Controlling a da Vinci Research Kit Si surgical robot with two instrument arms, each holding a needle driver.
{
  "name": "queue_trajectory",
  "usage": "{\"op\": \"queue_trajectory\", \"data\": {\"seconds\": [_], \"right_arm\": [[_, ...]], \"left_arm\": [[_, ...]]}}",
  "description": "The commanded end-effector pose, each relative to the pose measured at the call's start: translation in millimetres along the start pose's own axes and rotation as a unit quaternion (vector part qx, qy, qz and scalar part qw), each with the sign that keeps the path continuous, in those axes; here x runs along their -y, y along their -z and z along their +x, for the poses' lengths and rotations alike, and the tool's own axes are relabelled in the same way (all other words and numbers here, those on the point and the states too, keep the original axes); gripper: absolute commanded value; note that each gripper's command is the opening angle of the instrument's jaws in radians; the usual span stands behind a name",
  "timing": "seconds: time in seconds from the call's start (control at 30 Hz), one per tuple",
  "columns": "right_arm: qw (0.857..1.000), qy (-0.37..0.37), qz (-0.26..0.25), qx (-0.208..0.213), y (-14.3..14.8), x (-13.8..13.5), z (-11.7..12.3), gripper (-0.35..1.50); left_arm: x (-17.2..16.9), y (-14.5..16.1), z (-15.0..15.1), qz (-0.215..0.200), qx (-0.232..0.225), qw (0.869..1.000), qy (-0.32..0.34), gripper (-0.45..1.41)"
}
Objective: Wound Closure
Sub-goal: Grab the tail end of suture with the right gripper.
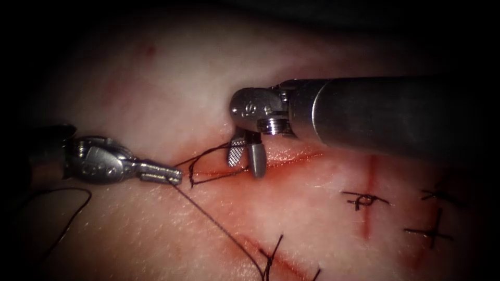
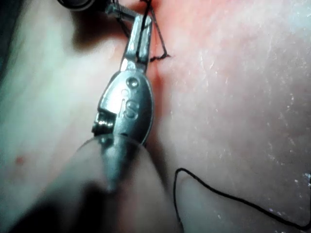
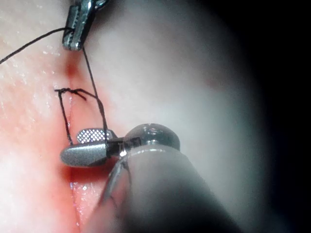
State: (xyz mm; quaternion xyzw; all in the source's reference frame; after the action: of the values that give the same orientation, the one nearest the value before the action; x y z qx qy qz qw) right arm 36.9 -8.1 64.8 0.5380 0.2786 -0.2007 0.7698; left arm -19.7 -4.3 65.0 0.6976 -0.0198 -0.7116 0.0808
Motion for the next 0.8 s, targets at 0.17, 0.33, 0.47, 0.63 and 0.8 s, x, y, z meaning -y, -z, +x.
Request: {"op": "queue_trajectory", "data": {"seconds": [0.17, 0.33, 0.47, 0.63, 0.8], "right_arm": [[1.000, 0.002, -0.003, 0.008, -1.3, -1.3, 0.2, 0.42], [0.999, -0.002, -0.002, 0.039, -1.5, -1.0, 0.6, -0.35], [0.998, -0.005, -0.008, 0.054, -1.3, -0.8, 1.0, -0.35], [0.999, -0.004, -0.005, 0.049, -0.6, -0.3, 1.8, -0.35], [0.999, 0.010, -0.008, 0.033, 0.3, -0.3, 3.7, -0.35]], "left_arm": [[0.3, -0.2, -0.5, -0.001, -0.002, 1.000, -0.001, -0.45], [0.2, -0.2, -0.3, -0.002, -0.002, 1.000, -0.001, -0.45], [0.2, -0.2, -0.2, -0.002, -0.002, 1.000, -0.001, -0.45], [-0.1, -0.4, 0.0, -0.001, -0.002, 1.000, -0.002, -0.45], [-1.3, -1.4, 0.7, 0.007, 0.012, 1.000, -0.006, -0.45]]}}
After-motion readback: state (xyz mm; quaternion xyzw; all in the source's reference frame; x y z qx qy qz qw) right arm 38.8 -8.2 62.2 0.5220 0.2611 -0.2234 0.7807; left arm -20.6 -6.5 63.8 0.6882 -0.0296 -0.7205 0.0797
